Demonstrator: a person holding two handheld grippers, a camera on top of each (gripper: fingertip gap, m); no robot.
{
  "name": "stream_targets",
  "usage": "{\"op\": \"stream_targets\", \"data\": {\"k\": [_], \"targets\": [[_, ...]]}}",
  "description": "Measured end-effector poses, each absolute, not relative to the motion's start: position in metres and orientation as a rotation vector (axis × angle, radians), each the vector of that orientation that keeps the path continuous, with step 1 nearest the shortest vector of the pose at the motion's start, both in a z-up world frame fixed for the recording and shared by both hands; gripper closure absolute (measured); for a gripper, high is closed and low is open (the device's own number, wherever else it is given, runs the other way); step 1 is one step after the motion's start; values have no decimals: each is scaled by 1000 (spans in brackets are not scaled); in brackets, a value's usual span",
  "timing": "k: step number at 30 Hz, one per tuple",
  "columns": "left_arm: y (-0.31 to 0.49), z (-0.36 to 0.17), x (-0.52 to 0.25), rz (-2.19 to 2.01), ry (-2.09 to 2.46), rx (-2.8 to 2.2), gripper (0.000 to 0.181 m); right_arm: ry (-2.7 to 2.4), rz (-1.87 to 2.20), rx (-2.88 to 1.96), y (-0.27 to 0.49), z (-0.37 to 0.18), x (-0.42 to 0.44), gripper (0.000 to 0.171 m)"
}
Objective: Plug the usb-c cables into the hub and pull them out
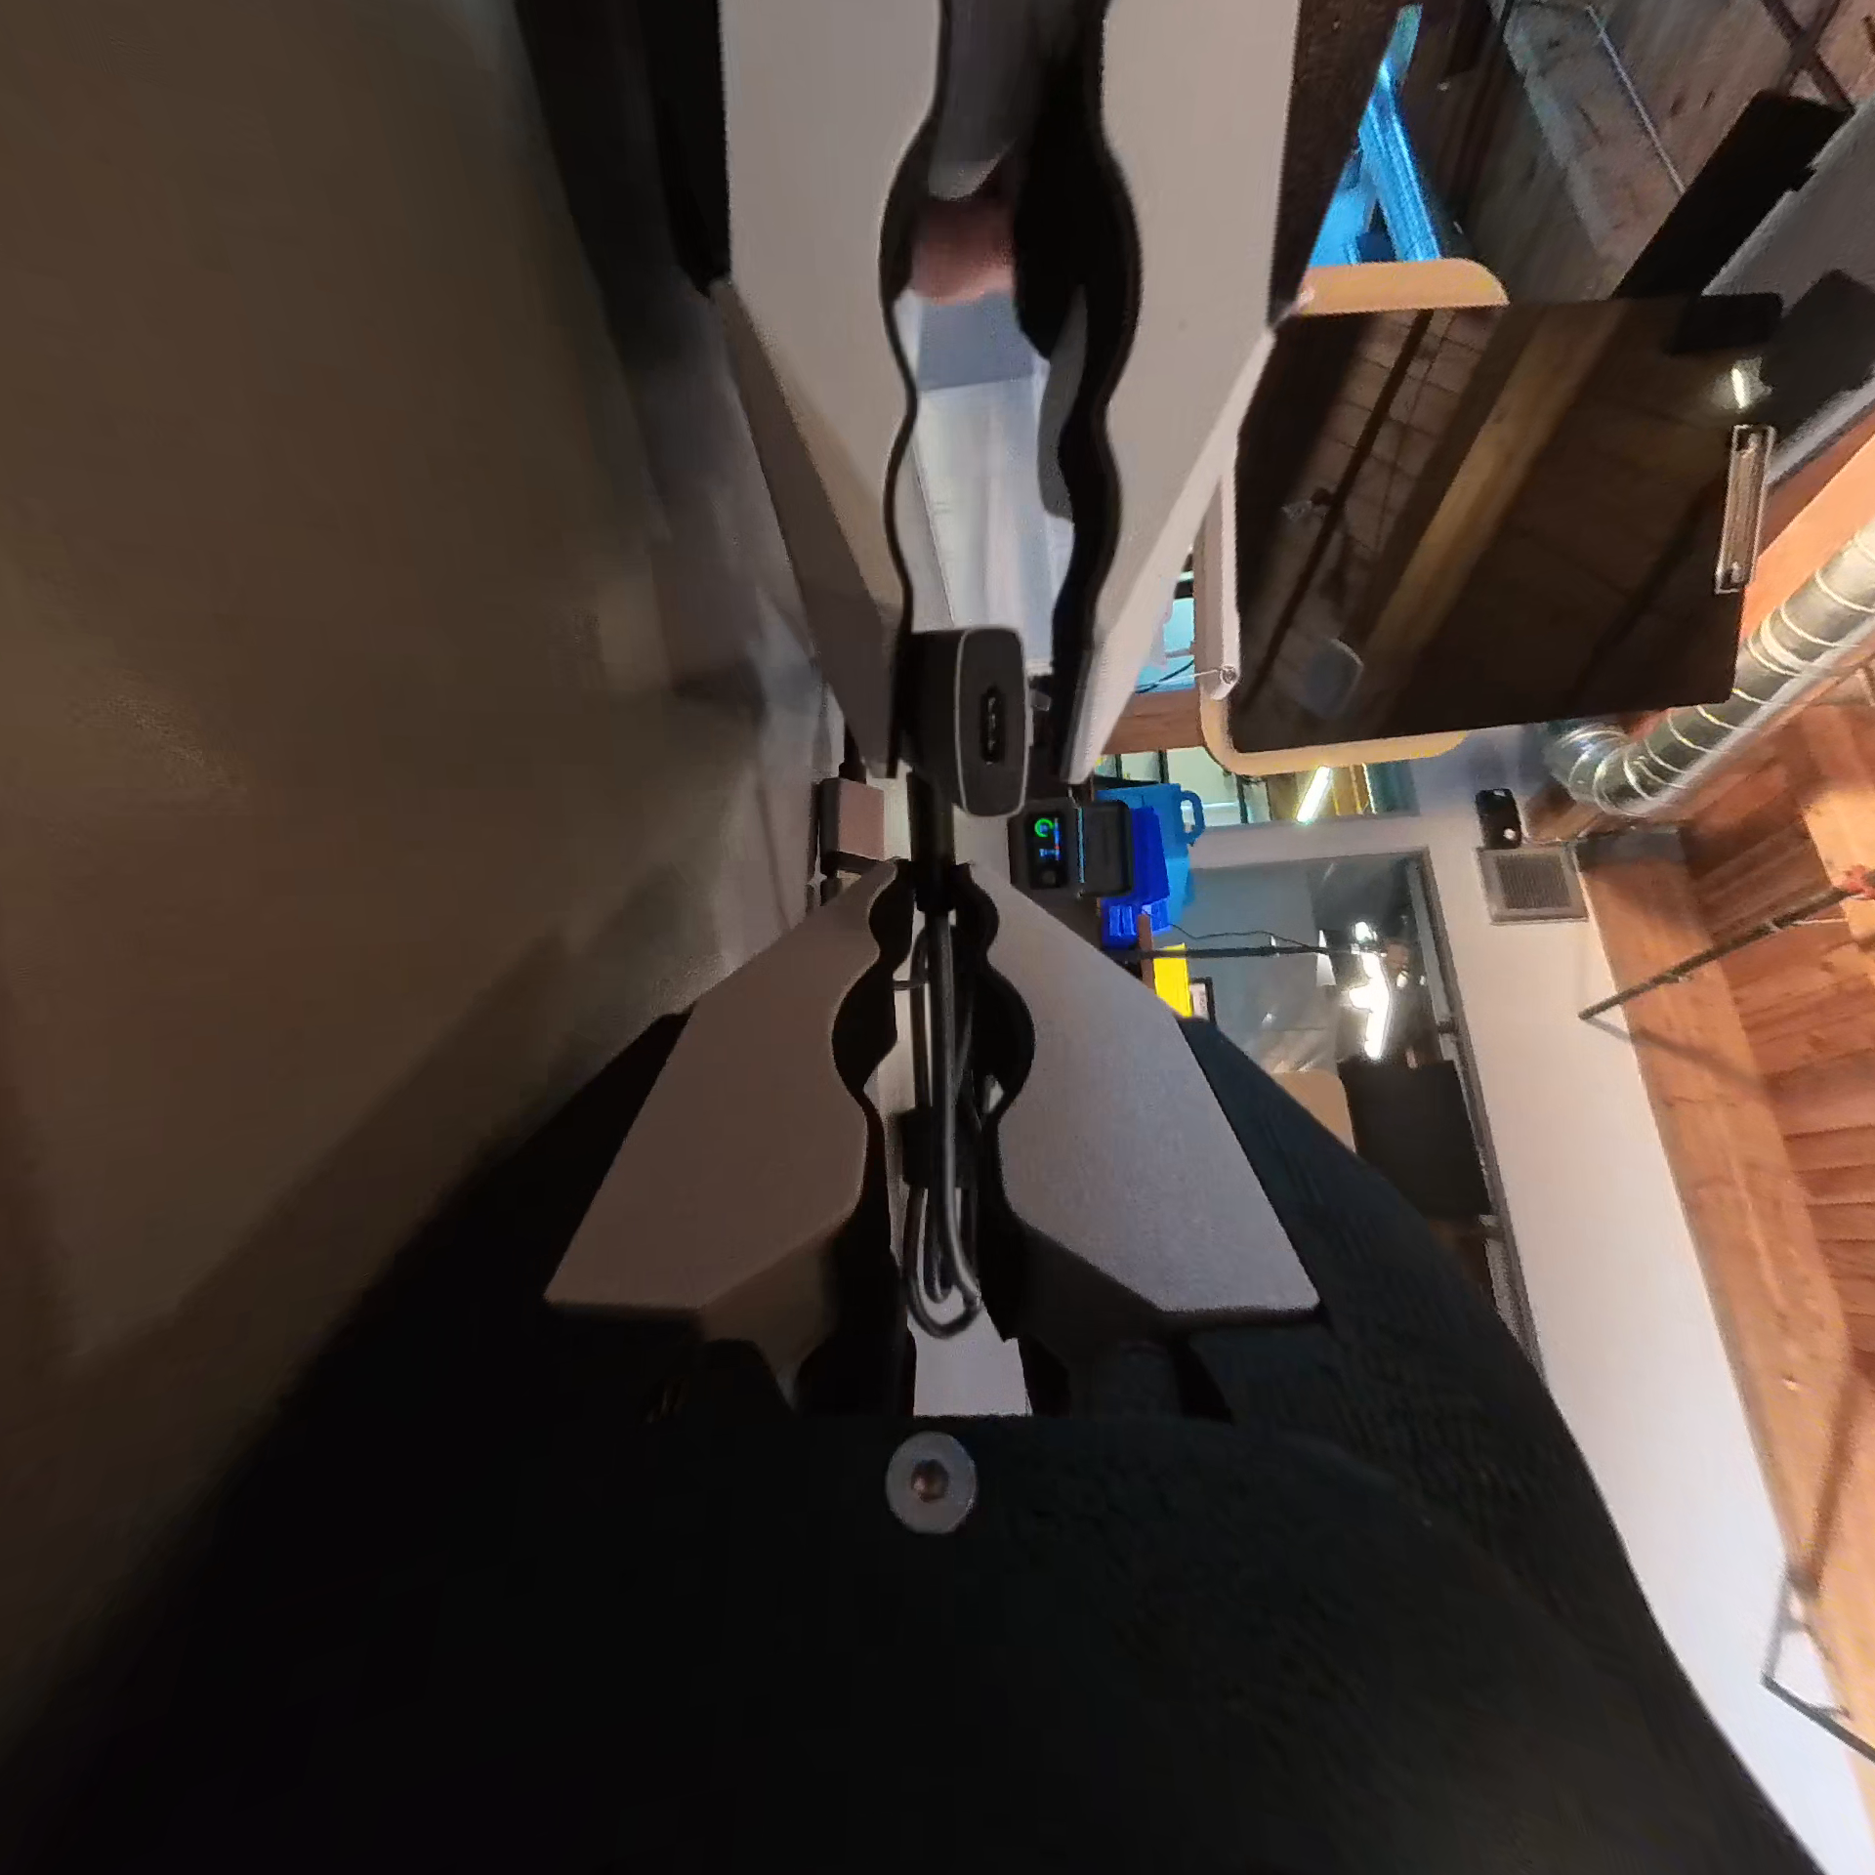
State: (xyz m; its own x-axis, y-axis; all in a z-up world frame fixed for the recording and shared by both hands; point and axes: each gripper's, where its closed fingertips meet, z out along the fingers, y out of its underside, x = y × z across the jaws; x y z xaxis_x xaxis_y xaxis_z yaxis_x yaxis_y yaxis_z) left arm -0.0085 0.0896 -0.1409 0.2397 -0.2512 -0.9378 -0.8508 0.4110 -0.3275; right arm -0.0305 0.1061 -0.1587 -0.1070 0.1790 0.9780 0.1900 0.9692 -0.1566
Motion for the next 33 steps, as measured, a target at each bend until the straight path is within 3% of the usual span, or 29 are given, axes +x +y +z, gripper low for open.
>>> {"op": "stream_targets", "data": {"k": [8, 30, 33], "targets": [[103, -143, -4, 691, 1349, -1124, 174, -1672, 24, -292, 105, -156, -30, 164], [101, -160, -8, 664, 1353, -1192, 174, -1725, 3, -322, 102, -163, -28, 166], [98, -153, -49, 680, 1222, -1307, 174, -1695, -126, -579, 162, -164, -5, 167]]}}
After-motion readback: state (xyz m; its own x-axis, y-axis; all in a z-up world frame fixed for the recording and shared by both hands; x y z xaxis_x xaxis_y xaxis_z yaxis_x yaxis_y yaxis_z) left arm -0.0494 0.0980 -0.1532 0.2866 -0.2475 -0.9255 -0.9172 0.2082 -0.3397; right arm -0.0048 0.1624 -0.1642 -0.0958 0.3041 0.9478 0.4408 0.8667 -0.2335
